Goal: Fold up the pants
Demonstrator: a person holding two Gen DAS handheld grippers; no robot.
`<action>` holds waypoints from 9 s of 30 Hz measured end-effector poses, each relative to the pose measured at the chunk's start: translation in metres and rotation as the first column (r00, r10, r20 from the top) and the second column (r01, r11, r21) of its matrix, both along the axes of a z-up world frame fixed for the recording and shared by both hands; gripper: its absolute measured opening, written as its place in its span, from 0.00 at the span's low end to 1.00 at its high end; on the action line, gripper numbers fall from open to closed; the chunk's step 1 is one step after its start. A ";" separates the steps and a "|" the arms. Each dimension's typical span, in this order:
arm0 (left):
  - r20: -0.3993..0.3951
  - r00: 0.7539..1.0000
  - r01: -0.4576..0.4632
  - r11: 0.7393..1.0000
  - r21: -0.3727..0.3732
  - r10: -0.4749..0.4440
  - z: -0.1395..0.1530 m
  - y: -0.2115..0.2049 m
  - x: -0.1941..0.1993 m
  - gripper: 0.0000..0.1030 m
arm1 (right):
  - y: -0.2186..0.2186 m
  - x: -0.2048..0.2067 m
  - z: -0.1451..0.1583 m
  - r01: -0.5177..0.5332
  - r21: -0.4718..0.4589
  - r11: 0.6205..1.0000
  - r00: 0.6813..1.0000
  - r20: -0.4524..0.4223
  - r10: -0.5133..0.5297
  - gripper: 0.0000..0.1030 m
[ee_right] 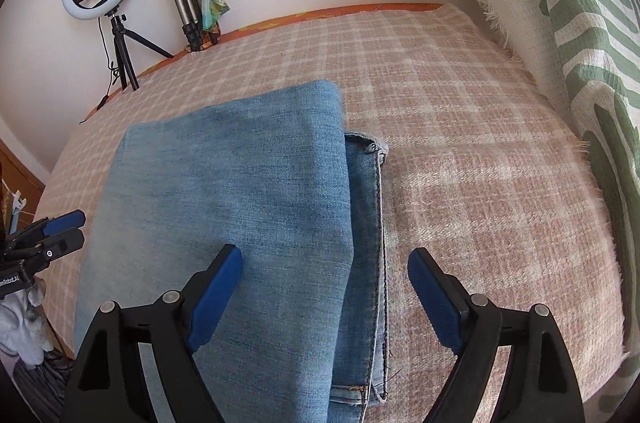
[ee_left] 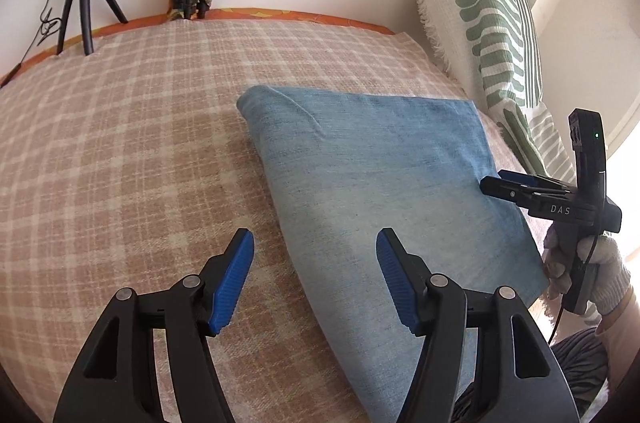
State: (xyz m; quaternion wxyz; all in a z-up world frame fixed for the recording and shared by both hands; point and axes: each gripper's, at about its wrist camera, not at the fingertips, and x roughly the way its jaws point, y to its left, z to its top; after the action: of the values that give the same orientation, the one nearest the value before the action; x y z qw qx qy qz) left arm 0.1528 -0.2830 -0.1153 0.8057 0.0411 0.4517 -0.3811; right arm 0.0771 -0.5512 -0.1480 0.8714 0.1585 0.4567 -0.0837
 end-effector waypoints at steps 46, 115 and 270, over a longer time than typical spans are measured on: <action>-0.189 0.980 0.034 0.993 -0.113 -0.055 -0.029 -0.034 0.012 0.58 | -0.010 0.013 -0.025 -0.132 0.274 0.953 0.987 0.125 0.101 0.57; 0.189 0.982 0.065 0.974 -0.216 -0.023 0.096 -0.106 0.108 0.15 | -0.026 0.134 0.116 -0.091 -0.110 0.990 0.928 0.351 0.125 0.14; 0.298 0.952 -0.076 0.997 -0.006 0.075 0.051 0.041 -0.016 0.77 | 0.140 0.013 0.064 0.175 -0.272 0.946 0.949 0.303 -0.088 1.00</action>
State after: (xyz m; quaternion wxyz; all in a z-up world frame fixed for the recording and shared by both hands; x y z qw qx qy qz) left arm 0.1366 -0.2421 -0.0647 0.8783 0.0830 0.3275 -0.3383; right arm 0.0898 -0.4108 -0.0841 0.9345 0.0672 0.2961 -0.1856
